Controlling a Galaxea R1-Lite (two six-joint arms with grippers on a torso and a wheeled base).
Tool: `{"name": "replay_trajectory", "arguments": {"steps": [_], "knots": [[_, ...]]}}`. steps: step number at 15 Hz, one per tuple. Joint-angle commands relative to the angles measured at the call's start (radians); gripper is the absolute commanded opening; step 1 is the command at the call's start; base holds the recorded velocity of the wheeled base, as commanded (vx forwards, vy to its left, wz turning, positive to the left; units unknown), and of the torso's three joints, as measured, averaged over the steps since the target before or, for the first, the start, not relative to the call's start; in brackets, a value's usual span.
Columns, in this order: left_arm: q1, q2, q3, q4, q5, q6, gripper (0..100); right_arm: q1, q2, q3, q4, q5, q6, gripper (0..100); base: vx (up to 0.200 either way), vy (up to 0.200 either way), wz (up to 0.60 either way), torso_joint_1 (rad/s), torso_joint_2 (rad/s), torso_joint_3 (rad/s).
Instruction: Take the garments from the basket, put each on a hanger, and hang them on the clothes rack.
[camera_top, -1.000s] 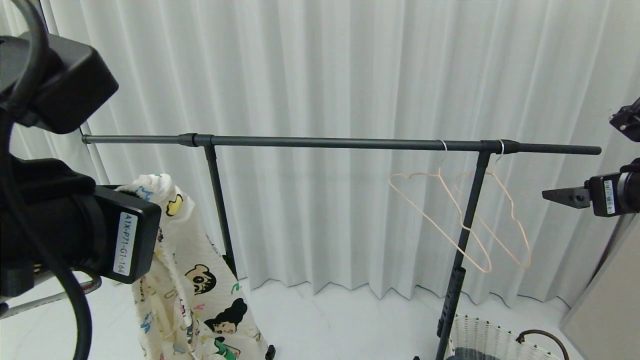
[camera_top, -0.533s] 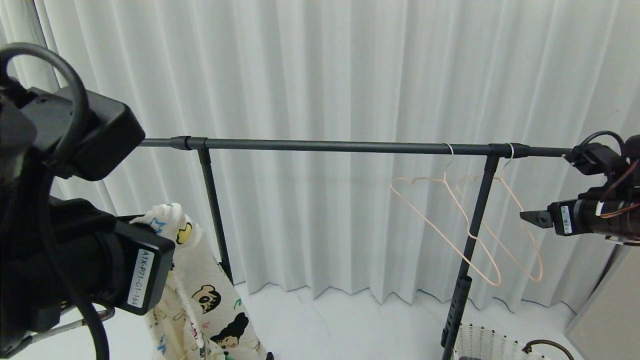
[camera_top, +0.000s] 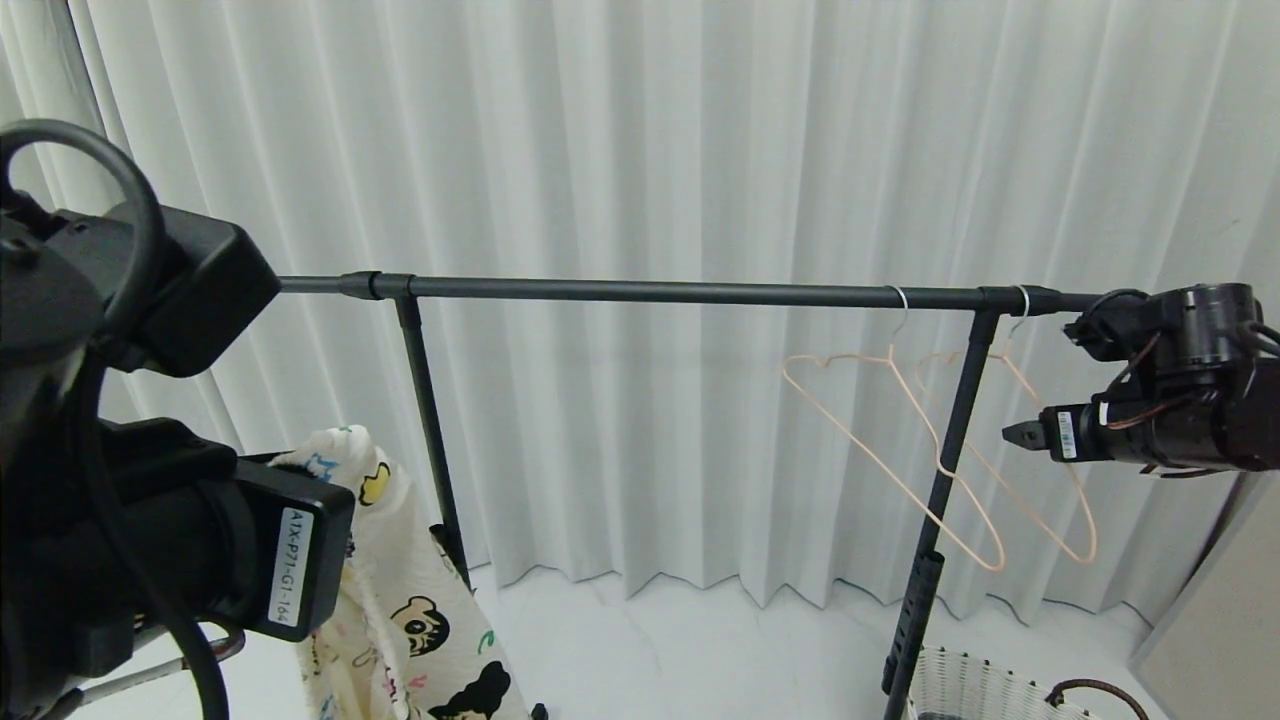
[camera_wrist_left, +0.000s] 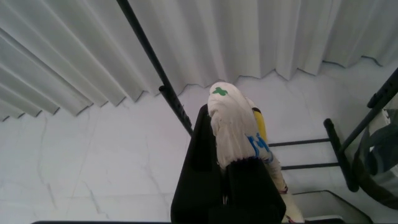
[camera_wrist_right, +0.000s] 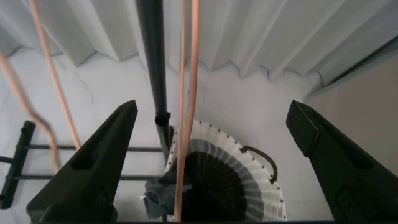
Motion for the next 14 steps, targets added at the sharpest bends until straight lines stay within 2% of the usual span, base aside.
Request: {"name": "replay_trajectory", "arguments": {"steps": [1,6,7,12,14], "knots": [[0.000,0.000,0.006,0.000,0.000,-0.007,0,0.001,0.047,-0.008,0.001,-0.003,0.006,100,0.000,0.000,0.00,0.000,0.00,0.000],[0.000,0.001,0.004,0.000,0.002,-0.007,0,0.013,0.086,-0.017,0.001,-0.003,0.023,100,0.000,0.000,0.00,0.000,0.00,0.000],[0.000,0.003,0.003,0.000,0.002,-0.007,0,0.014,0.089,-0.018,-0.001,-0.003,0.025,0,0.000,0.000,0.00,0.000,0.00,0.000],[0.000,0.001,0.003,0.000,0.002,-0.007,0,0.014,0.096,-0.034,0.004,-0.005,0.029,0,0.000,0.000,0.00,0.000,0.00,0.000],[0.000,0.001,0.003,0.000,0.005,-0.007,0,0.014,0.090,-0.040,0.006,-0.005,0.057,0,0.000,0.000,0.00,0.000,0.00,0.000]]}}
